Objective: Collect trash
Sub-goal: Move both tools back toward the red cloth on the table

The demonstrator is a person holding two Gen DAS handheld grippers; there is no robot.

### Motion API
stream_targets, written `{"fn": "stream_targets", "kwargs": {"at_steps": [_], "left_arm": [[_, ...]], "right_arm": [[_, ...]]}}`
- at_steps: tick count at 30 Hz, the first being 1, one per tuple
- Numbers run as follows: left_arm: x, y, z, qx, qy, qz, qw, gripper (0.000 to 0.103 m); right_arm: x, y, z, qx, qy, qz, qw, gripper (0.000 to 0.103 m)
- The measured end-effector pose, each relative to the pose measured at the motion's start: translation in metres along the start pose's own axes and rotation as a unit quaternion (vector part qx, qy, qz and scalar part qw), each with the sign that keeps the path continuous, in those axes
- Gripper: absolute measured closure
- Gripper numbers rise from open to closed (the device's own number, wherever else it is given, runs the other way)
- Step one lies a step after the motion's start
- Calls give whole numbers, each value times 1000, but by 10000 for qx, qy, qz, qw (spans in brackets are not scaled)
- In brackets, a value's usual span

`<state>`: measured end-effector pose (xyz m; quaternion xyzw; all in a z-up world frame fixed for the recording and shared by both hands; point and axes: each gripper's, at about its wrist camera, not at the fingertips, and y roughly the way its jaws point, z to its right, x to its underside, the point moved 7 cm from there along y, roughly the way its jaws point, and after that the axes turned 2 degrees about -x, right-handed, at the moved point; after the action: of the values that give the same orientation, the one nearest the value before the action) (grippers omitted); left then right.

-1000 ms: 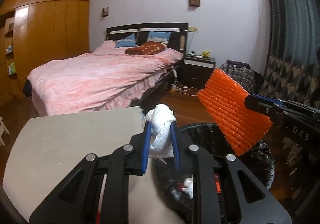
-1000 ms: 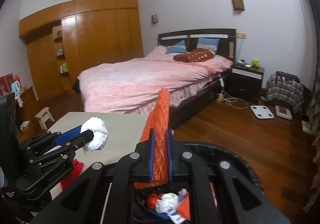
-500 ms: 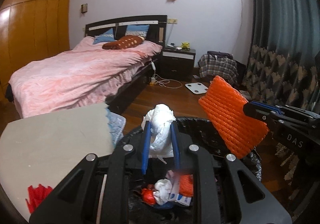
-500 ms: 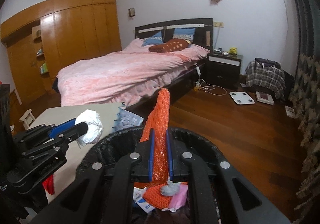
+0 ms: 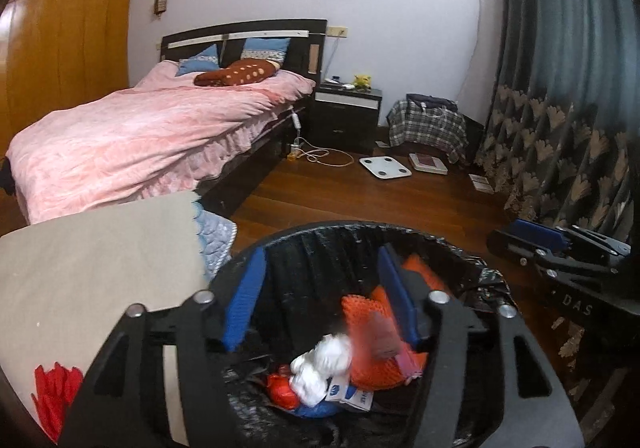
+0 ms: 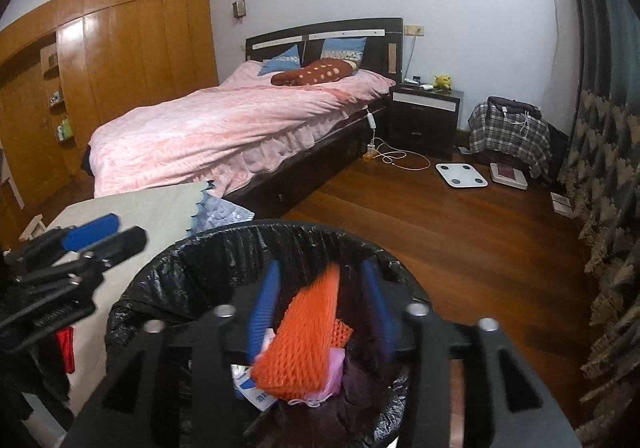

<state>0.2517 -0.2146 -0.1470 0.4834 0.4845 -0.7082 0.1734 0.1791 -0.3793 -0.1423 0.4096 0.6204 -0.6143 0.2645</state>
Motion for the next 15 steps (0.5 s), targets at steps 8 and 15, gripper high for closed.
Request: {"fn": "stream_targets", "kwargs": {"at_steps": [8,15], "left_arm": [[-5,-33,-42,-450,-95,190,9988,16],[-3,-76,-98,-1050,-280,341,9935,12]], "right_arm": [[-12,-20,-24,-114,-95,428,9990,6],[-15,-27,-61,-563,-39,512,9971,6]]}}
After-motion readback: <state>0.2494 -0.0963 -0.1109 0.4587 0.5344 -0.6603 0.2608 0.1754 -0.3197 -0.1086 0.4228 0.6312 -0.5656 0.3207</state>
